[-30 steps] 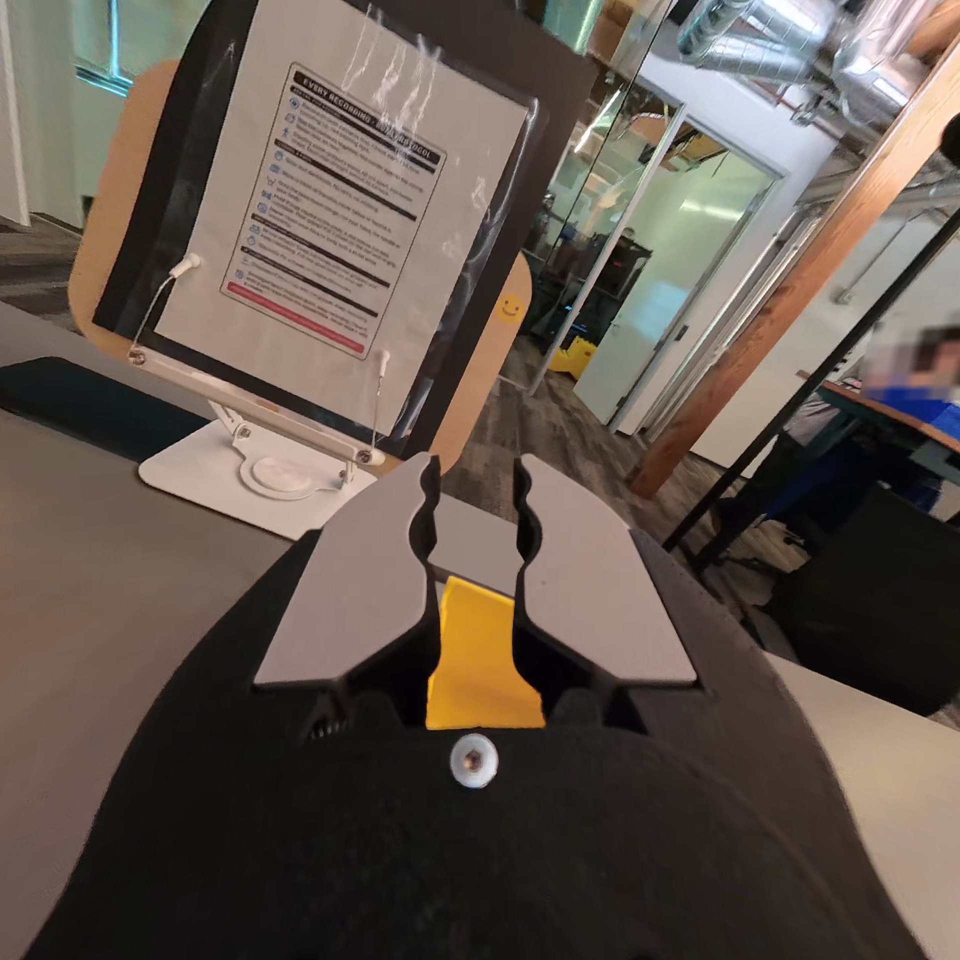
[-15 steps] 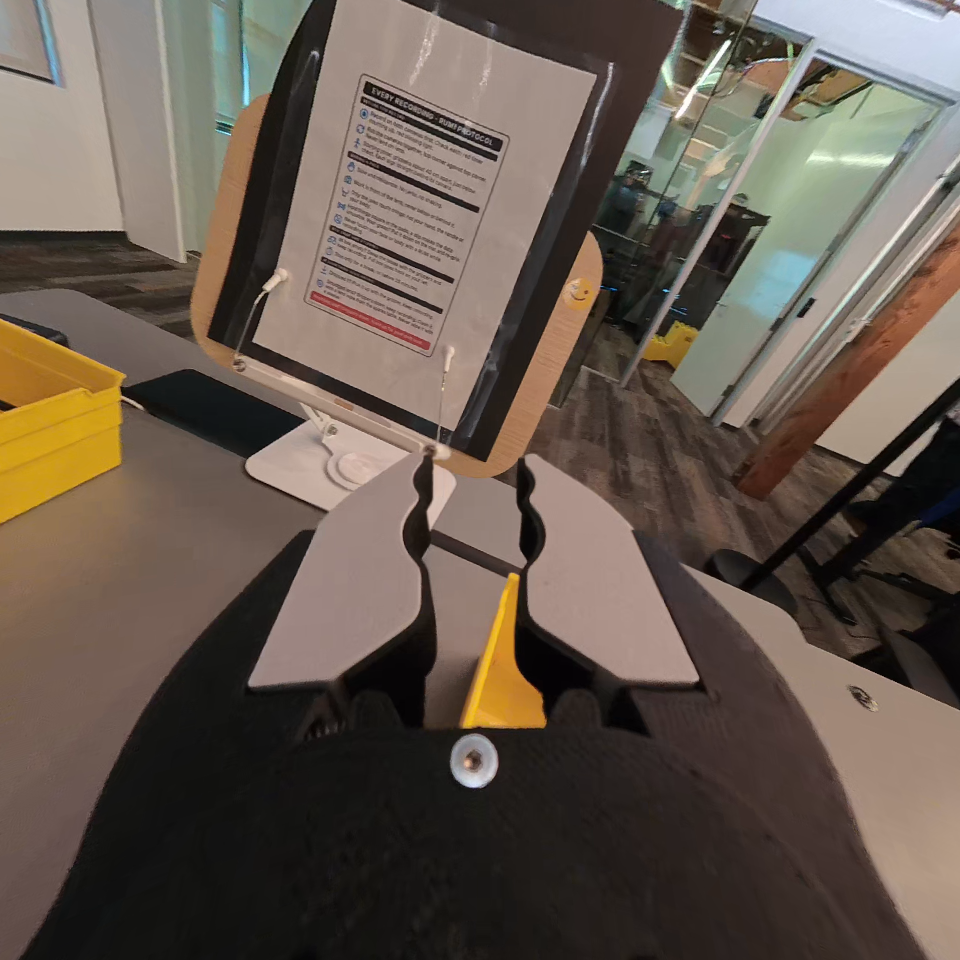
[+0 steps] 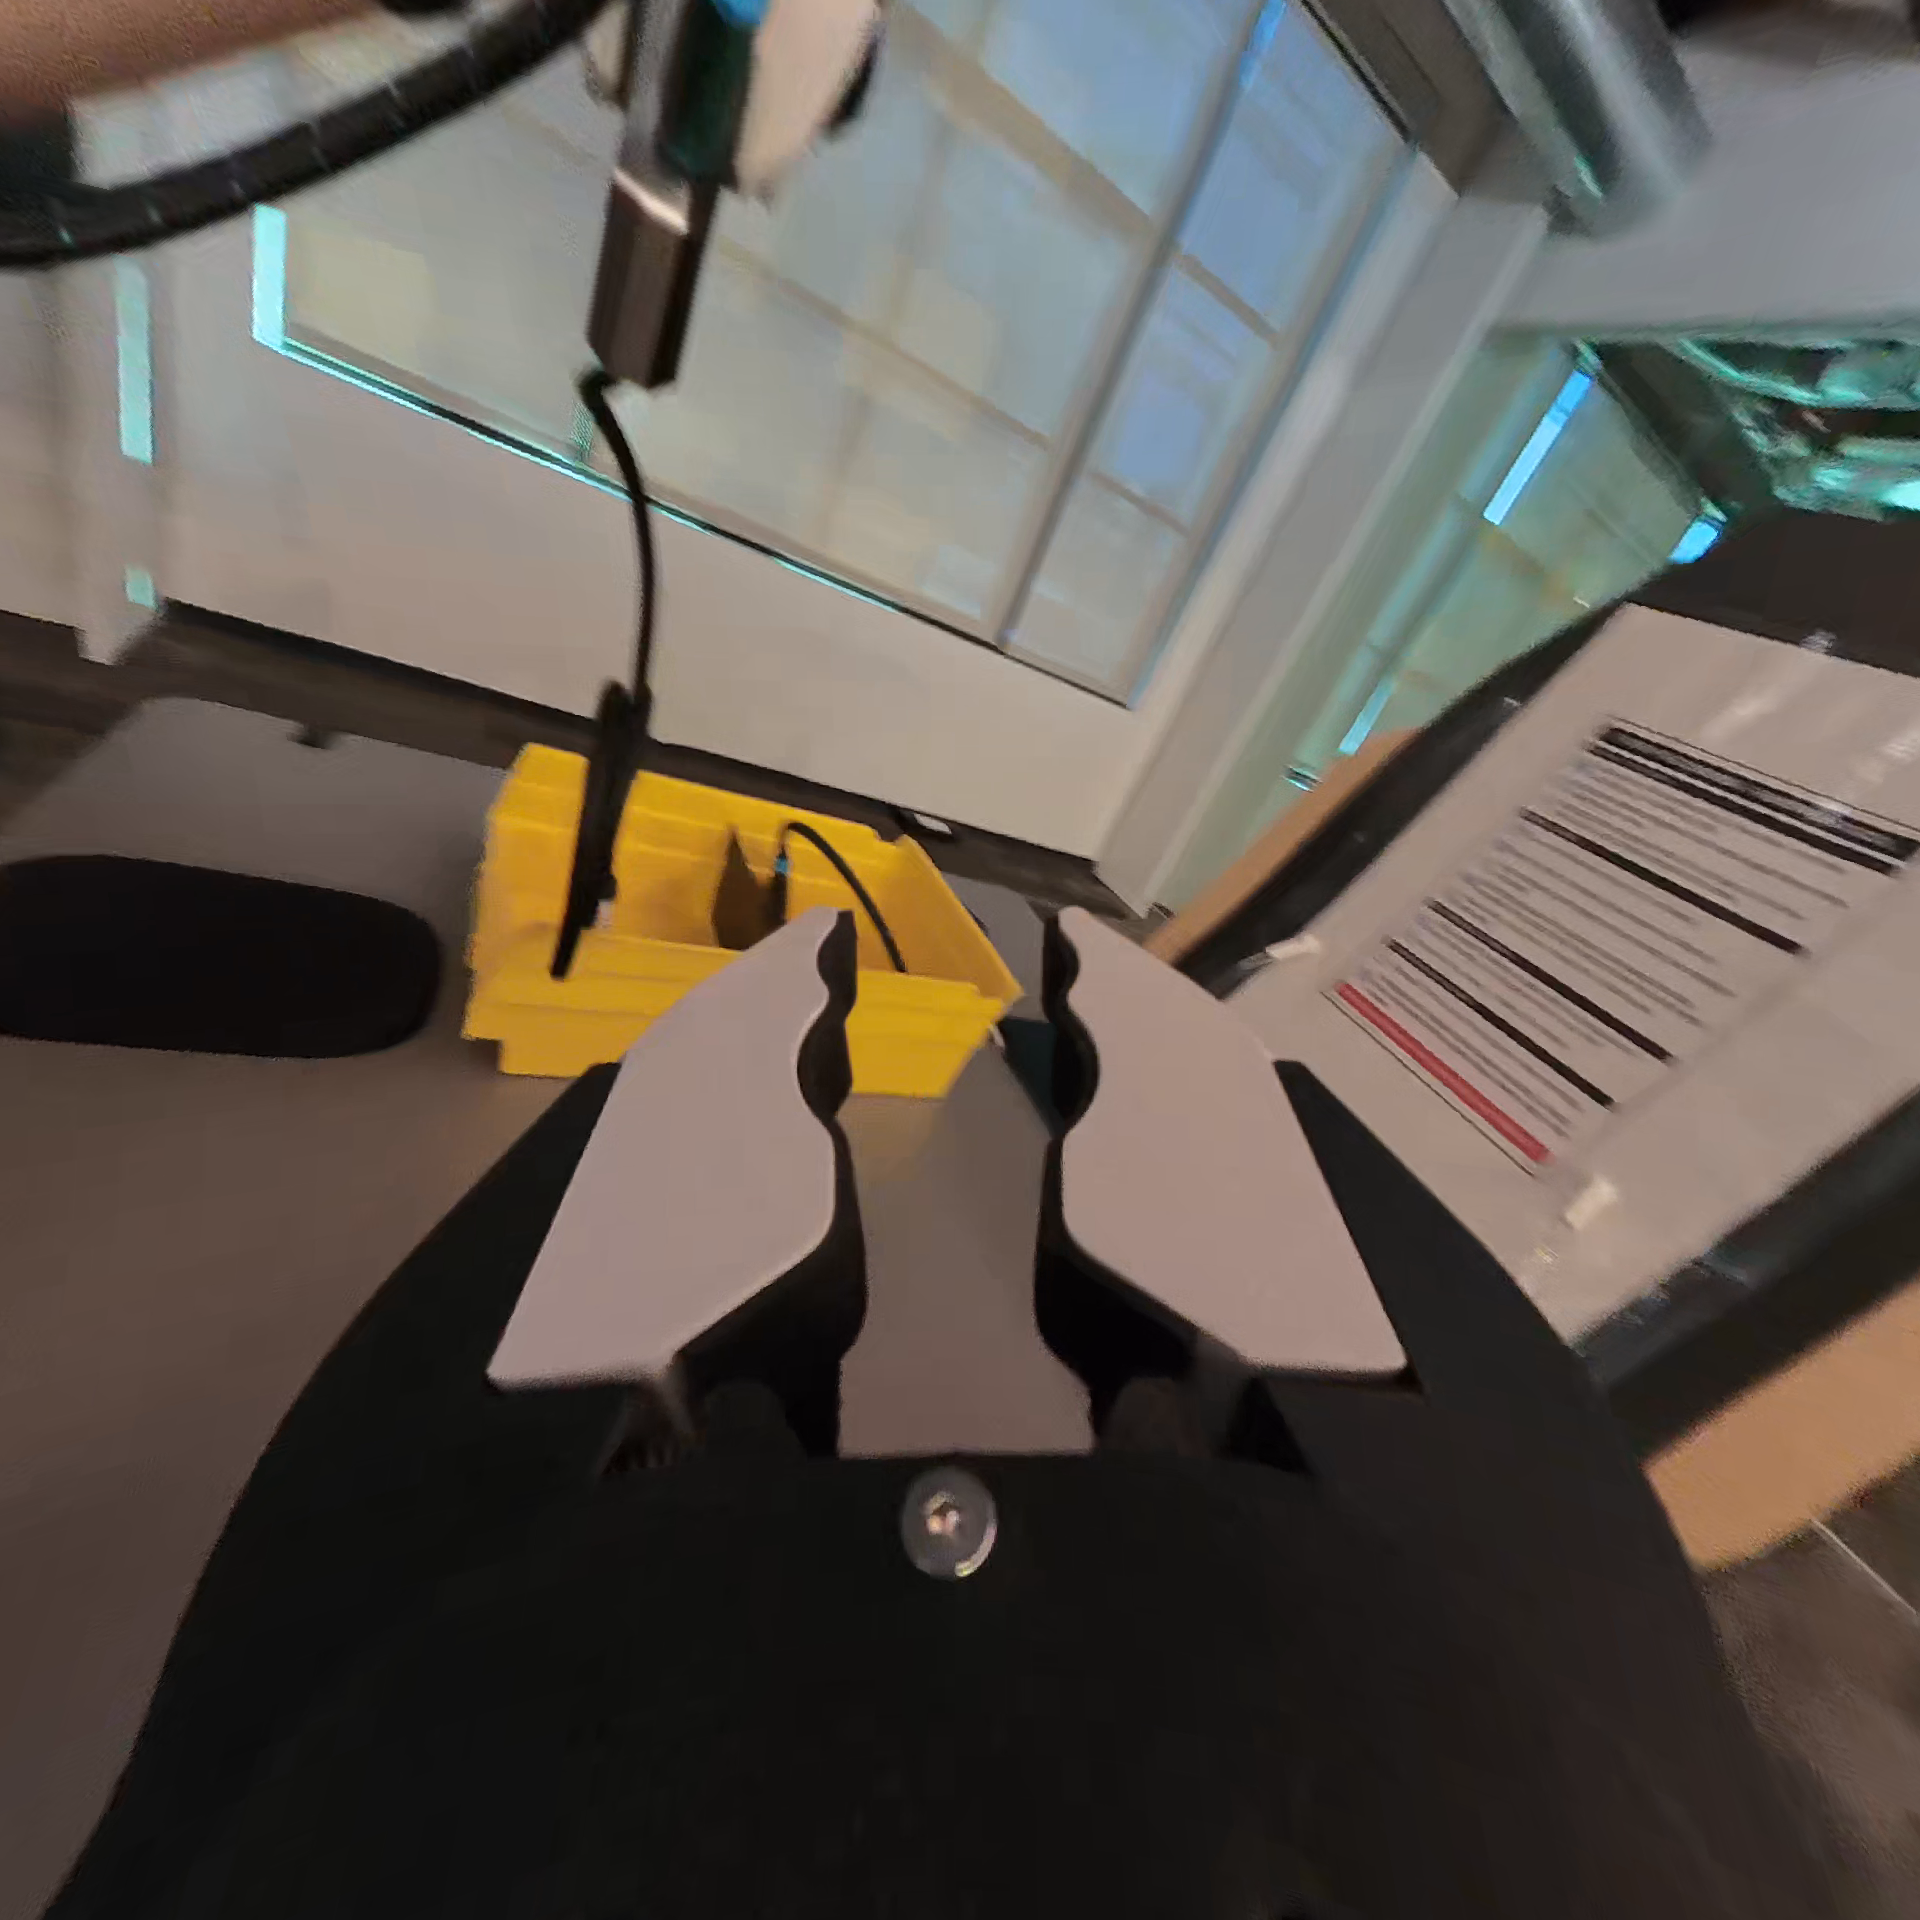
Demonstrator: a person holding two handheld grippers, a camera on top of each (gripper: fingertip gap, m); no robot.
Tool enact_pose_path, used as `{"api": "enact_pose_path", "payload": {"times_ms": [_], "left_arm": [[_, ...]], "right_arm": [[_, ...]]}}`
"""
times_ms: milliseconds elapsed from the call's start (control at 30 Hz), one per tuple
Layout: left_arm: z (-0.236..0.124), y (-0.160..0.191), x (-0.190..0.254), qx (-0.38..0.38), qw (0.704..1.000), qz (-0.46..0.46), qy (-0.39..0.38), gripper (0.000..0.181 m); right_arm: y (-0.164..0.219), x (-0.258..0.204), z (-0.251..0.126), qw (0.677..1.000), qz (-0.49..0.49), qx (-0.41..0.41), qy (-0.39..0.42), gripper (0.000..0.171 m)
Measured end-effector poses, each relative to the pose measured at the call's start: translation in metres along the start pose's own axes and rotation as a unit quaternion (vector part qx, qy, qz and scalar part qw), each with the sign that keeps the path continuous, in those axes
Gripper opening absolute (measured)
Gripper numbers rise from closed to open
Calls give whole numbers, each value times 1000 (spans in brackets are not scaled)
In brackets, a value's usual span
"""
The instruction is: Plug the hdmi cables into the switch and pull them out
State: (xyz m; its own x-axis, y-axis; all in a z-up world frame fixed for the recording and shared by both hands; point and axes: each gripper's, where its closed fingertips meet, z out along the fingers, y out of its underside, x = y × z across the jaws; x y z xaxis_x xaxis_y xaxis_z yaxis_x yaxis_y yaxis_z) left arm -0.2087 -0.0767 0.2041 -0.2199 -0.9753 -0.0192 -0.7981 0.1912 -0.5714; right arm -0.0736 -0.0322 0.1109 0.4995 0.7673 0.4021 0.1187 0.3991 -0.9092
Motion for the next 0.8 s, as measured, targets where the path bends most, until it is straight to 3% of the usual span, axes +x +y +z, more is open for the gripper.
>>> {"api": "enact_pose_path", "payload": {"times_ms": [167, 400, 467, 567, 800], "left_arm": [[36, -17, 3, 1, 999, 18, 47, 21], [79, -32, -18, -1, 997, 3, 72, 21], [90, -34, -23, -10, 997, -6, 80, 21], [102, -40, -33, -18, 996, -26, 82, 21], [107, -56, -67, 43, 997, -58, 27, 28]], "right_arm": [[-49, -38, -7, 976, 116, 129, -135, 52], [-39, -33, 26, 982, 170, 69, -50, 52], [-38, -30, 27, 975, 203, 78, -48, 43], [-39, -26, 23, 954, 274, 96, -76, 22], [-22, -4, 19, 876, 453, 124, -114, 21]]}}
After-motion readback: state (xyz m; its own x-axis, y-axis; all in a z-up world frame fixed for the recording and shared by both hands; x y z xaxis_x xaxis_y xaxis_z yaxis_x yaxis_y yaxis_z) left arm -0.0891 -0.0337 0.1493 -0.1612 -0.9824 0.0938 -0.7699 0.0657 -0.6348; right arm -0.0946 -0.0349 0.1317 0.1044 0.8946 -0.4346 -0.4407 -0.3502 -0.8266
